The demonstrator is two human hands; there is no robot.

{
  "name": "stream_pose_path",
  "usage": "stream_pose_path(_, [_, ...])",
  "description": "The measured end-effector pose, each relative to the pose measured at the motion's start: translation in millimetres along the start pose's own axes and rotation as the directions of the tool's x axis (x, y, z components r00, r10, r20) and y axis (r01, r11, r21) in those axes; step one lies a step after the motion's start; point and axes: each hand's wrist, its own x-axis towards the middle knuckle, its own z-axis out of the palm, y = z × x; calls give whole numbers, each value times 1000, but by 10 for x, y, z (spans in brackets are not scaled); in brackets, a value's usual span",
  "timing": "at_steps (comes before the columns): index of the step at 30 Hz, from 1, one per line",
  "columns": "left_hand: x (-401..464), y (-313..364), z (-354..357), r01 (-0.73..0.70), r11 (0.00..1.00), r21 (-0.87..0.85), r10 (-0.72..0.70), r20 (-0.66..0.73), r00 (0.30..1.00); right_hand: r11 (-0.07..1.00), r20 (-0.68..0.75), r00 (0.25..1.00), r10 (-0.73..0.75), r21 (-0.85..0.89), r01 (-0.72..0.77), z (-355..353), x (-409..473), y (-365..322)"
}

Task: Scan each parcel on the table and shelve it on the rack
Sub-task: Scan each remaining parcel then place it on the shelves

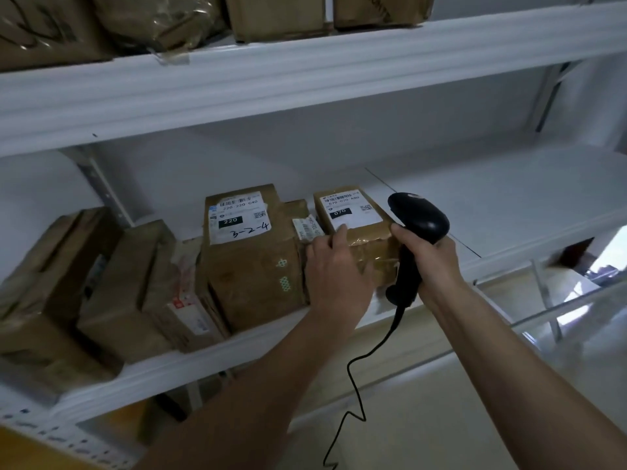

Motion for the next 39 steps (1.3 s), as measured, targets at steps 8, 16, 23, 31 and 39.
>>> stream_pose_path(8, [12,25,60,22,998,58,-19,-49,999,998,10,999,52,-17,-52,-81,6,85])
stream_pose_path(16, [-10,26,-188,-11,957,-291,-34,-148,988,979,-35,986,-164,-126,158,-121,-200,-92])
stream_pose_path(23, [-282,-192,-576,28,913,-408,-71,-91,993,981,167,982,-90,-156,116,191,-696,-119])
stream_pose_path(31, [-772,-1080,-1320,176,879,-443,-249,-110,962,980,390,917,82,-198,-3,977,-1483,372])
stream_pose_path(39, [-1473,-2244,-2327,320,874,-365,-415,-219,883,976,562,805,193,-194,-99,2027,-2408,900])
